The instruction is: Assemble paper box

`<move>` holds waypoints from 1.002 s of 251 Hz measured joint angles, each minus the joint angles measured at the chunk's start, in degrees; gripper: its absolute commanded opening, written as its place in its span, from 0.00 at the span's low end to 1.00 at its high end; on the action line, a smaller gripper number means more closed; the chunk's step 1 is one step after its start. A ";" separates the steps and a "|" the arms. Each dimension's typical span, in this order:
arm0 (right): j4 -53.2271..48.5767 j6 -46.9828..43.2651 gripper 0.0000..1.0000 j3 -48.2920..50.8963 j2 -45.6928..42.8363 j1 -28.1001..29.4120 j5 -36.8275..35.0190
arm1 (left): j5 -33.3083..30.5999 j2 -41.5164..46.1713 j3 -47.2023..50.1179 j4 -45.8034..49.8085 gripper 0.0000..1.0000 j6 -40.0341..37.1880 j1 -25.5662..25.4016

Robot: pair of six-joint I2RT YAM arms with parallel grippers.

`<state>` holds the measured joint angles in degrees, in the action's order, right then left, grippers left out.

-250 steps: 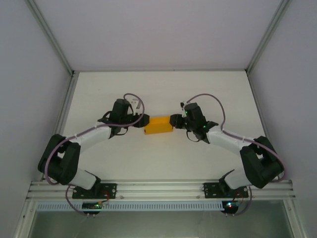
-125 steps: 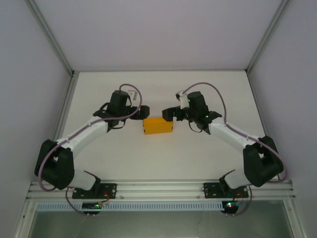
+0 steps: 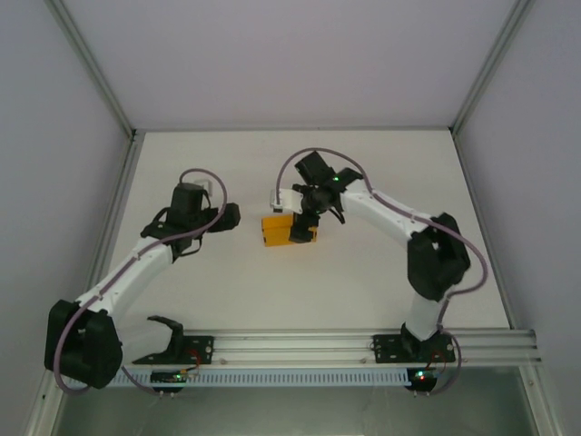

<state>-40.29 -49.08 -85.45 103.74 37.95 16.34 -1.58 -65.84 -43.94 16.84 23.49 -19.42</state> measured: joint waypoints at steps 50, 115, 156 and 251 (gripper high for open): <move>-9.16 -5.29 0.78 -8.94 10.32 2.21 -6.38 | -1.49 3.23 1.73 1.18 1.00 0.17 1.18; -7.15 -5.22 0.52 -8.09 12.83 4.50 -13.70 | -2.14 3.82 1.86 1.25 1.00 0.17 1.42; -0.17 -1.97 0.36 -5.05 11.39 5.09 -21.86 | -2.38 3.82 1.90 1.40 1.00 0.20 1.42; 15.06 3.56 0.67 3.34 9.70 4.87 -40.39 | -2.78 4.07 1.90 1.44 0.99 0.55 1.44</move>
<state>-25.23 -45.52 -82.11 113.45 42.83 -24.05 -4.36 -61.78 -42.04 18.28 24.03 -17.98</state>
